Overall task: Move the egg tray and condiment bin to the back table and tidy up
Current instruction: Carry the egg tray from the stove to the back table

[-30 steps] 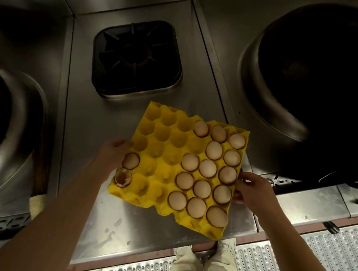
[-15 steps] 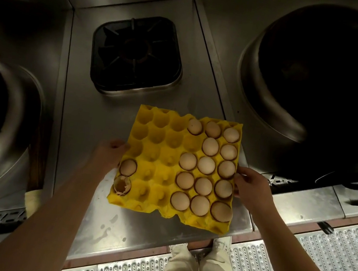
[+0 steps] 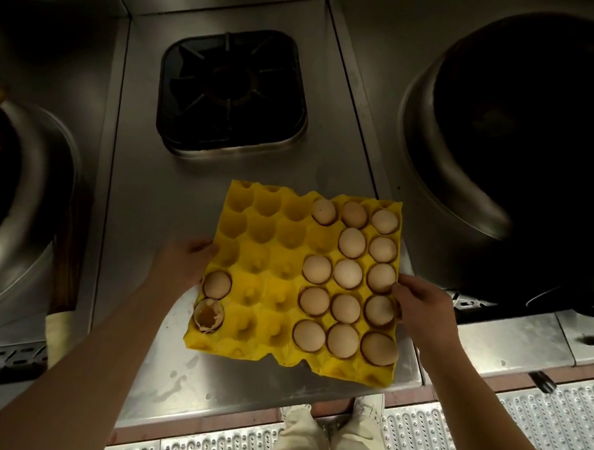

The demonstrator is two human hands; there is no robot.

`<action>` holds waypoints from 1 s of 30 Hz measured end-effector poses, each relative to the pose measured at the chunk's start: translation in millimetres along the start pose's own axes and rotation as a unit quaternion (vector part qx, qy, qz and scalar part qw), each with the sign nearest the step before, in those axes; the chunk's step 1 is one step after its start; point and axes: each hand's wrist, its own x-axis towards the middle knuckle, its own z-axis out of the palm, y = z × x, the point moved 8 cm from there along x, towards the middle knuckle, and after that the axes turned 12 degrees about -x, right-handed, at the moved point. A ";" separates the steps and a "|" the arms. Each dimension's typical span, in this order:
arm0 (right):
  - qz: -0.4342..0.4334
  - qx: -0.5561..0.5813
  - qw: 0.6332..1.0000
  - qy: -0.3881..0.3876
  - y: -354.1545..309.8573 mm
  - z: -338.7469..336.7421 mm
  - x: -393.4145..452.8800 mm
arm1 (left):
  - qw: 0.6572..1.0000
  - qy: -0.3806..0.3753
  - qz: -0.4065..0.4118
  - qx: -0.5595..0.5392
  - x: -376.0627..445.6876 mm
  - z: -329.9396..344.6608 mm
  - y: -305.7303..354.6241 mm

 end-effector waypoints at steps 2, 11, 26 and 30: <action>0.005 -0.001 1.000 0.013 -2.7 -3.3 -0.2 | 1.000 0.013 0.021 0.004 -4.2 -3.0 7.8; -0.016 -0.015 0.999 0.043 -17.2 -17.8 -3.9 | 0.996 0.021 0.088 0.017 -19.5 -15.4 39.4; -0.111 -0.020 0.993 0.033 -105.2 -76.7 -22.4 | 0.989 0.079 0.107 -0.070 -99.0 -55.7 140.5; -0.134 -0.012 0.989 0.057 -133.1 -101.7 -27.5 | 0.983 0.098 0.128 -0.091 -130.0 -67.6 177.2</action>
